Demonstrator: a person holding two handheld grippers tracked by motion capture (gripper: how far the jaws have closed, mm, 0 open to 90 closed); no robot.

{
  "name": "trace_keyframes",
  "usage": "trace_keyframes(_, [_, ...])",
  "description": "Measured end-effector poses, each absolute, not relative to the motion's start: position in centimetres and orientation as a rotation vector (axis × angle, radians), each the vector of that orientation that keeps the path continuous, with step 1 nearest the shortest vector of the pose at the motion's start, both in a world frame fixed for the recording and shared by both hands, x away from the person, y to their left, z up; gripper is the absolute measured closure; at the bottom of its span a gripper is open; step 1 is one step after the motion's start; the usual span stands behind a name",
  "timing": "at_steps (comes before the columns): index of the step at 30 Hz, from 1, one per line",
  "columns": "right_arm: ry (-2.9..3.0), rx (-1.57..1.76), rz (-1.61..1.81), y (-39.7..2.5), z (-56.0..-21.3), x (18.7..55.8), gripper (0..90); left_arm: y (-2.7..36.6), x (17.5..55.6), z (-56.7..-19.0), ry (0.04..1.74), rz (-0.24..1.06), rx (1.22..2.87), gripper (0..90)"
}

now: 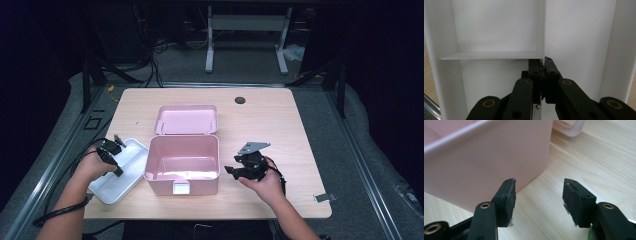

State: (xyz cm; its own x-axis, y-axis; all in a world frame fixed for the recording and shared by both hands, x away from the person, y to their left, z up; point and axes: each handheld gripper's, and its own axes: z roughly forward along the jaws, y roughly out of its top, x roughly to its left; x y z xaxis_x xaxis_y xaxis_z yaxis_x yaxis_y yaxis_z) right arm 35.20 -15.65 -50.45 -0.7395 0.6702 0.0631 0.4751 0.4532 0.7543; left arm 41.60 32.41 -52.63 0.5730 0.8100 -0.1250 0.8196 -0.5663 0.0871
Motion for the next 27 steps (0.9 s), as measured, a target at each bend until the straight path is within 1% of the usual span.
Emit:
trace_keyframes(11, [2.502, 0.963, 1.086, -15.9, -48.3, 36.2, 42.4, 32.3, 41.8, -52.6, 1.391, -0.119, 2.674, 86.7])
trace_keyframes(17, [2.559, 0.939, 0.922, -16.5, -45.9, 38.4, 41.1, 32.2, 41.8, -52.6, 1.396, -0.122, 2.682, 86.7])
trace_keyframes(20, [2.61, 0.925, 0.768, -16.7, -44.9, 39.4, 40.4, 32.2, 41.8, -52.6, 1.396, -0.123, 2.68, 86.7])
trace_keyframes(23, [2.647, 0.909, 0.638, -16.9, -44.6, 40.2, 40.1, 32.2, 41.9, -52.6, 1.399, -0.124, 2.685, 86.7])
trace_keyframes(27, [2.672, 1.027, 0.509, -17.3, -44.7, 41.3, 38.9, 32.1, 41.9, -52.6, 1.4, -0.118, 2.687, 86.8])
